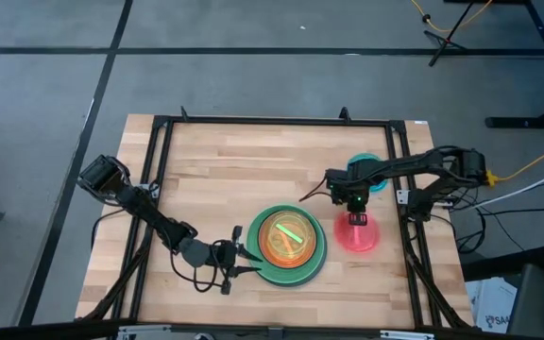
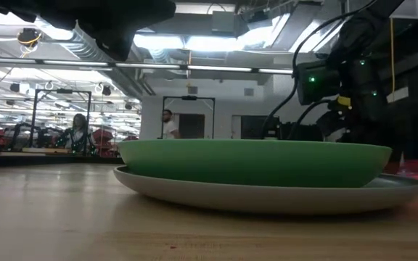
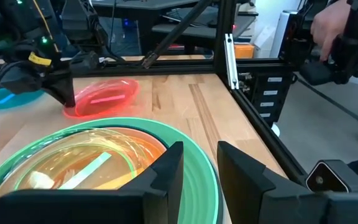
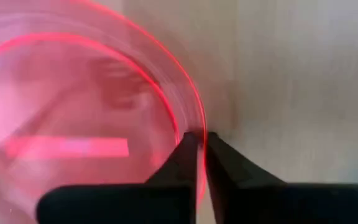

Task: Stack plastic plates
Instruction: Stack the pink plate on top of the light green plate

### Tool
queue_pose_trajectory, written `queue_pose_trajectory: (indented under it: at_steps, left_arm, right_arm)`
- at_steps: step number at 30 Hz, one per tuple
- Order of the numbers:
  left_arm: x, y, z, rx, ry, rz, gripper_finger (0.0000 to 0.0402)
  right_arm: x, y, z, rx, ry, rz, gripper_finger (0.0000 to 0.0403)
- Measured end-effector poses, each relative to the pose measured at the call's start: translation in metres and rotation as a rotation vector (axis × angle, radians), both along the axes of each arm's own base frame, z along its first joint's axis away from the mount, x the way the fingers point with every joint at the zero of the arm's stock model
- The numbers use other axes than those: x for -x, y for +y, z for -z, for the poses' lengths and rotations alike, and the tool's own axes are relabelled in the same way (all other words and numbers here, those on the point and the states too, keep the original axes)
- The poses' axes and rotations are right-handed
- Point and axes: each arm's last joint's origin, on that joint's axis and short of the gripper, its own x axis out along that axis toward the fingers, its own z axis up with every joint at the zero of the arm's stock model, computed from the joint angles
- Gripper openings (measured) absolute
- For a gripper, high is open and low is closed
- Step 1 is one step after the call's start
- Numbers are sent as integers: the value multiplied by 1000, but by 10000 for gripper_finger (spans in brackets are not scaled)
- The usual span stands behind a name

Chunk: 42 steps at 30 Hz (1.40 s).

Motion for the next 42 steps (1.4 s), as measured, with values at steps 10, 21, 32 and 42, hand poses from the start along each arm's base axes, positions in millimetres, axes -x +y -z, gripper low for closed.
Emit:
queue_pose_trajectory:
  at_steps: [10,21,32,42]
  left_arm:
    - [16,-8,-12,-29,33,27,92]
    - [35,-17,-18,-105,42,-79,92]
    - [35,-17,-18,-104,44,-99,92]
    - [34,-15,-19,-81,37,-108,92]
  right_arm:
    - [-12,1,-33,-75,-15,-11,3]
    - [-18,24,-103,-215,-122,11,1]
    - [-67,29,-124,-234,-578,35,0]
    - [-90,23,-114,-103,-666,116,0]
